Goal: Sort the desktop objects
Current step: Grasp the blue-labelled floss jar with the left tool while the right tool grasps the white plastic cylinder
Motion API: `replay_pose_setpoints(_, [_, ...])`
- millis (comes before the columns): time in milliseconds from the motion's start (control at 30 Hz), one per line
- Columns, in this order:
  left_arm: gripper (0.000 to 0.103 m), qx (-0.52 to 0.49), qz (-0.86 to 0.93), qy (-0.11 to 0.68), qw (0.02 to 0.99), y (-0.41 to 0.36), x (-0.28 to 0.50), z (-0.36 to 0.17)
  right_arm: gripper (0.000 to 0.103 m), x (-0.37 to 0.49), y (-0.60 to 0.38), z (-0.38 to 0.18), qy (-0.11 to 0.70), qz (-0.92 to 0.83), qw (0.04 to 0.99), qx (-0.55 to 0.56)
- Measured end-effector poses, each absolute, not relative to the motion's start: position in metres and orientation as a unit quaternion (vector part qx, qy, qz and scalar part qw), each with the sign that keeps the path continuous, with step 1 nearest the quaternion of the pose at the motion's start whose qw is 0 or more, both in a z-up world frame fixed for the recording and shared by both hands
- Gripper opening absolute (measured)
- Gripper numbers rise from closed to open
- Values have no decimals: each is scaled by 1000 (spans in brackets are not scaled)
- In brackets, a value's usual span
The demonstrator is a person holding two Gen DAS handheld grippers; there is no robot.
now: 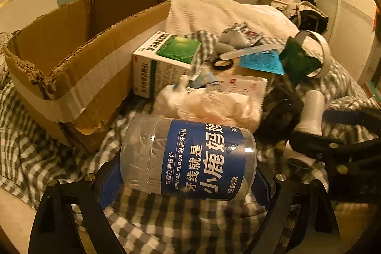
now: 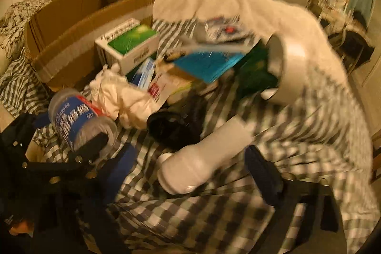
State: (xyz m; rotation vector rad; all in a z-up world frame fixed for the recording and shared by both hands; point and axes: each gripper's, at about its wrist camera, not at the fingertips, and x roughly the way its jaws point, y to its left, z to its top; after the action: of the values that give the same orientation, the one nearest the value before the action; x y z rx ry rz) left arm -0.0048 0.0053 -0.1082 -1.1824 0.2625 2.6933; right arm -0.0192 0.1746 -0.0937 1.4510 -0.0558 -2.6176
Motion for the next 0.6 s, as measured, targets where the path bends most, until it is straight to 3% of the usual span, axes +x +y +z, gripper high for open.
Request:
replay_pose_setpoints(67, [92, -400, 907, 96, 87, 4, -7, -111, 81, -26, 180, -106, -49, -859, 72, 505])
replay_pose_setpoints(133, [92, -405, 906, 85, 83, -1, -11, -112, 70, -31, 186, -116, -56, -852, 60, 517])
replay_pose_setpoints(233, [92, -411, 906, 75, 75, -5, -17, -114, 62, -35, 191, -122, -66, -850, 60, 519])
replay_pose_setpoints(467, [92, -412, 906, 63, 71, -10, -17, -116, 62, -38, 177, -138, -19, -840, 59, 539])
replay_pose_setpoints(600, [92, -411, 907, 60, 65, -11, -15, -116, 52, -31, 182, -130, -36, -848, 64, 525])
